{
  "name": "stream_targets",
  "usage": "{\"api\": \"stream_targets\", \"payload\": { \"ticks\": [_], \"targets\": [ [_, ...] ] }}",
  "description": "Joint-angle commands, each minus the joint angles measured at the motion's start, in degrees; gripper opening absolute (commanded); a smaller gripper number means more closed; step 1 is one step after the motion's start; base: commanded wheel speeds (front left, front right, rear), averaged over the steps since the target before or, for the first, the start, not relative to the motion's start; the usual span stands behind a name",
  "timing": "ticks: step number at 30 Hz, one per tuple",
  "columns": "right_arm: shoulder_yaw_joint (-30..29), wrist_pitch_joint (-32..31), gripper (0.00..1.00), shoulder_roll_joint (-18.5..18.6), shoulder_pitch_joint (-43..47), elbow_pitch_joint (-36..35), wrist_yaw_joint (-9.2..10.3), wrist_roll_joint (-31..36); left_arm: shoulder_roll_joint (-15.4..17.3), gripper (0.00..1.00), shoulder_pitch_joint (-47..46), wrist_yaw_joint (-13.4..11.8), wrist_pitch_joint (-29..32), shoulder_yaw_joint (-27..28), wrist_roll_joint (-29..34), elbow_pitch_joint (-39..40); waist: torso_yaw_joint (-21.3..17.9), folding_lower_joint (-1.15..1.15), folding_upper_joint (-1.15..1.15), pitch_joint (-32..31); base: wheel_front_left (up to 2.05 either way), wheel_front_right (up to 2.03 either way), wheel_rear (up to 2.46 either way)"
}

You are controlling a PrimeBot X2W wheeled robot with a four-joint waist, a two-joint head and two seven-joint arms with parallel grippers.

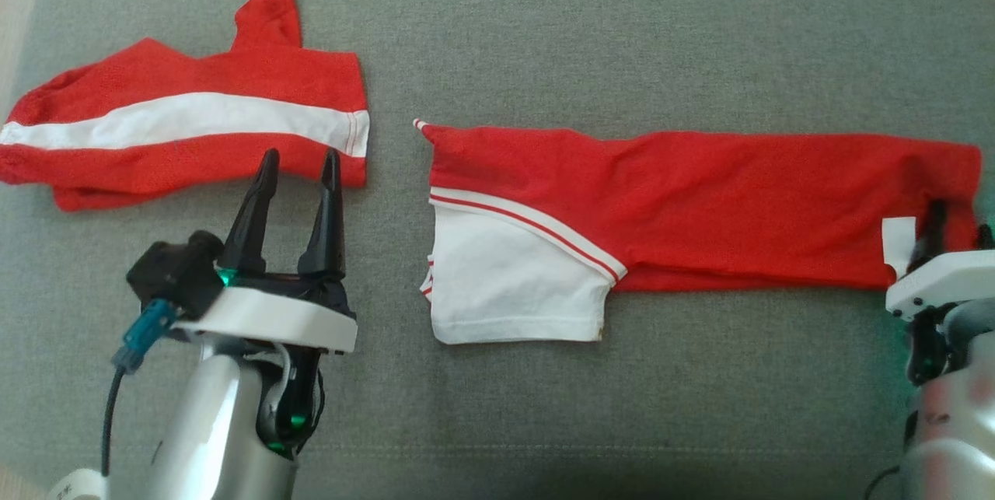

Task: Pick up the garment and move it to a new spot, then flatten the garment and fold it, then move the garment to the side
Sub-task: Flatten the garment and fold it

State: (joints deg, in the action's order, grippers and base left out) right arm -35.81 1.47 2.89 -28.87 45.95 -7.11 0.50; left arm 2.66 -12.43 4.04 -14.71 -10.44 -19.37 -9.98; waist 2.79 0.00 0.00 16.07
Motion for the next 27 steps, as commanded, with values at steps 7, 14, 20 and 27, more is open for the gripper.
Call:
{"api": "stream_targets", "payload": {
  "ticks": [7, 14, 20, 27],
  "targets": [
    [-1.18, -1.04, 0.0, -0.01, -0.03, -0.55, -0.37, 1.12, 0.22, 1.0, -2.13, 0.16, -0.29, 2.48, 0.26, 1.25, -0.49, 0.0, 0.0, -1.12, 0.0, 0.0, 0.0],
    [-10.76, -0.65, 0.0, 0.22, -0.26, -7.1, -0.37, 9.73, 0.22, 1.0, -1.46, 0.2, -0.29, 2.75, 0.4, 1.12, -1.27, 0.0, 0.0, -3.25, 0.0, 0.0, 0.0],
    [-14.54, -1.44, 0.0, 0.05, -2.5, -10.58, -0.37, 16.51, 0.22, 1.0, -0.75, -0.02, -0.29, 2.08, -0.16, 0.9, -1.4, 0.0, 0.0, -5.45, 0.0, 0.0, 0.0],
    [-5.17, -1.77, 0.0, 0.0, -4.52, -5.62, -0.37, 9.89, 0.22, 1.0, 1.05, -0.6, -0.29, 1.76, -0.77, 0.51, -1.28, 0.0, 0.0, -9.38, 0.0, 0.0, 0.0]
  ]
}}
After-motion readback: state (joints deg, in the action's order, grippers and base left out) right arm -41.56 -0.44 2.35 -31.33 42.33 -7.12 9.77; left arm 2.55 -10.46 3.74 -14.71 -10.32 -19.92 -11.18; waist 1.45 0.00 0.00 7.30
